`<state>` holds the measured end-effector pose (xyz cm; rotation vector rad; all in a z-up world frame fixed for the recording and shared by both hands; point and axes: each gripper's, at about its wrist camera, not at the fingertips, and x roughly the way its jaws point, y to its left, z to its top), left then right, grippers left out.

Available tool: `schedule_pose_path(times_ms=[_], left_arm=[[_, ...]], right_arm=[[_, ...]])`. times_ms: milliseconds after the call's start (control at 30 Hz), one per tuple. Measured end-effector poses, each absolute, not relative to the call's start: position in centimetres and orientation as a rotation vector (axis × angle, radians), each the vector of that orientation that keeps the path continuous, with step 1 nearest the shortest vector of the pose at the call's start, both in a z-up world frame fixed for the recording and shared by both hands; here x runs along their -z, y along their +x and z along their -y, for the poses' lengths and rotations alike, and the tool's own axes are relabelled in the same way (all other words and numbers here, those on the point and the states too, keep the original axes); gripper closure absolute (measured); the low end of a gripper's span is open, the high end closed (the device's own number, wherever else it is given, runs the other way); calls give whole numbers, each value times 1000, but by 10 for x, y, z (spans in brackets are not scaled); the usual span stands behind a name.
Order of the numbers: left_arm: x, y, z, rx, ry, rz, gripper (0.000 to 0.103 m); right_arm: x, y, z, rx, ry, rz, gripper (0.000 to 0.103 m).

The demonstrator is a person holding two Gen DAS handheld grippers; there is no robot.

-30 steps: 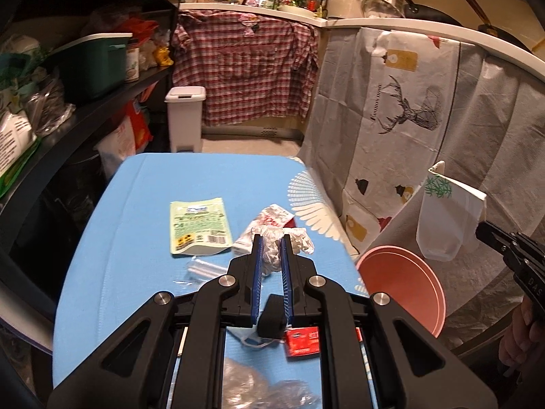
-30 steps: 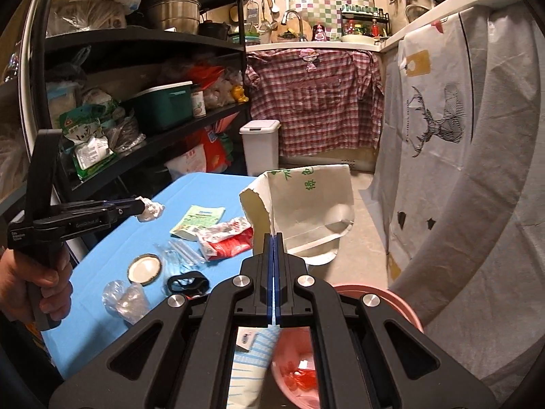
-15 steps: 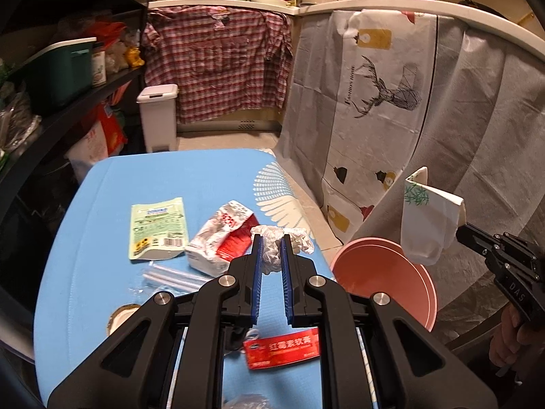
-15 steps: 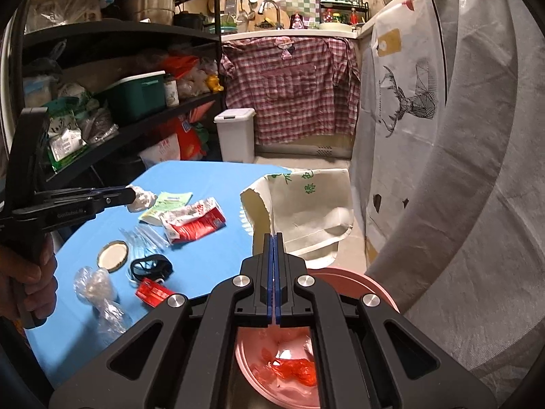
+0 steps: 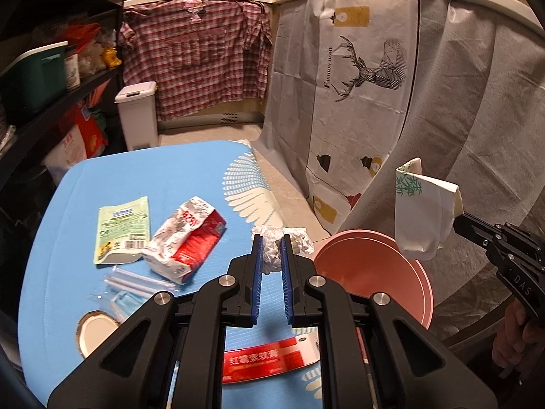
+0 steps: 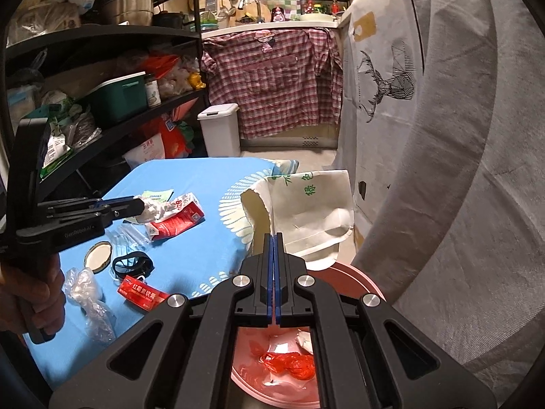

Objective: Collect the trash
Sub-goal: 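Carry the tissue with the left tool while the right tool carries the paper bag over the pink bin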

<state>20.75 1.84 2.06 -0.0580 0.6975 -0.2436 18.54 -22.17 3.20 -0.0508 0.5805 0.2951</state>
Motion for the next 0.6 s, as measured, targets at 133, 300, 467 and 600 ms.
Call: schedule_pose_path(times_ms=[133, 300, 467, 600], left_arm=[[-19, 213, -8, 254, -53, -702, 92], [-16, 216, 1, 264, -52, -708, 92], [-14, 218, 8, 276, -52, -714, 92], [-12, 219, 15, 292, -44, -718, 92]], right_arm=[[-31, 186, 223, -289, -52, -584, 102], [-30, 188, 225, -277, -44, -591, 102], [-29, 190, 229, -272, -29, -603, 102], [-27, 193, 235, -262, -11, -615, 102]])
